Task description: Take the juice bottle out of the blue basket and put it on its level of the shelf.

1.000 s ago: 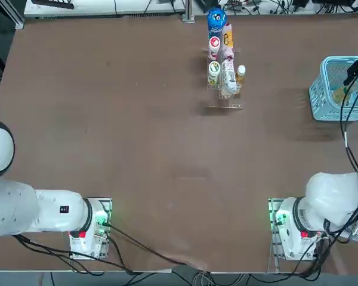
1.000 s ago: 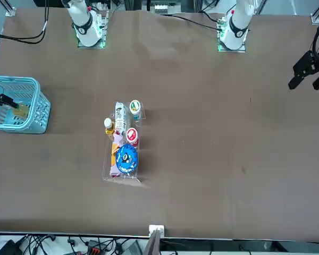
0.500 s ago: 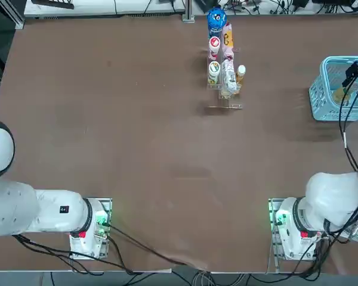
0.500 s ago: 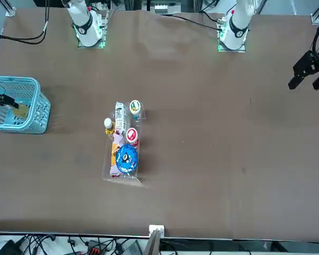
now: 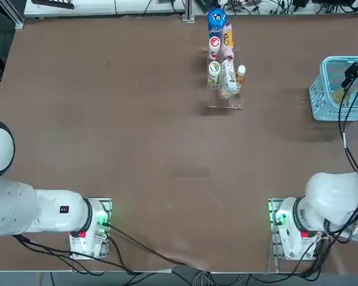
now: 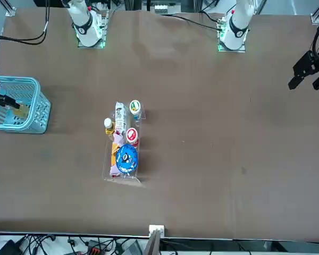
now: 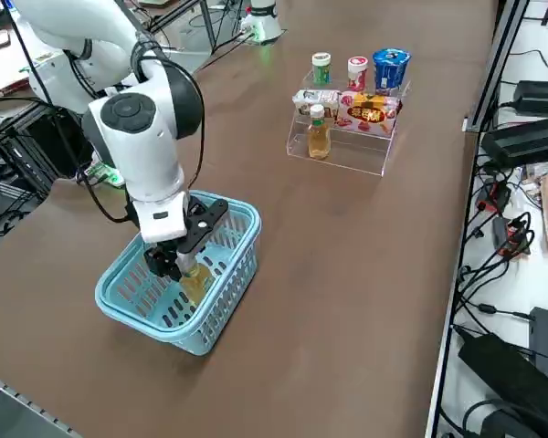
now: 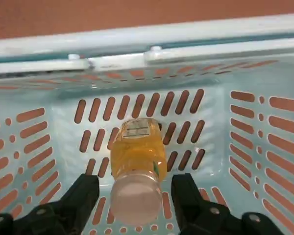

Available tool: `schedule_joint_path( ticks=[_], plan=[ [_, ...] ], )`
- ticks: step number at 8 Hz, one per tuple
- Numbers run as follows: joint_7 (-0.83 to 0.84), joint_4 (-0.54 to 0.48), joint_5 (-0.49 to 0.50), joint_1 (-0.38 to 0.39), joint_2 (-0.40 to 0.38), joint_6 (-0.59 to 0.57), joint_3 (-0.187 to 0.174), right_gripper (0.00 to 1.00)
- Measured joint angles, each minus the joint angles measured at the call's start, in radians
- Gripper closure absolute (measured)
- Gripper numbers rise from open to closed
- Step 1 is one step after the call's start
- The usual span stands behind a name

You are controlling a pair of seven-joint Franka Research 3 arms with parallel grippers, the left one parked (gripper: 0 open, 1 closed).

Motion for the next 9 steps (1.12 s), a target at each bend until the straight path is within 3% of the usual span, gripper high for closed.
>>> schedule_joint_path(
  ticks=[4,5,9],
  plan=[
    [0.000,-0.002,0.000,0.000,0.002,0.002,0.001,0.26],
    [0.000,-0.001,0.000,0.000,0.002,0.003,0.001,0.45],
    [0.000,-0.001,0.000,0.000,0.001,0.004,0.001,0.47]
  ],
)
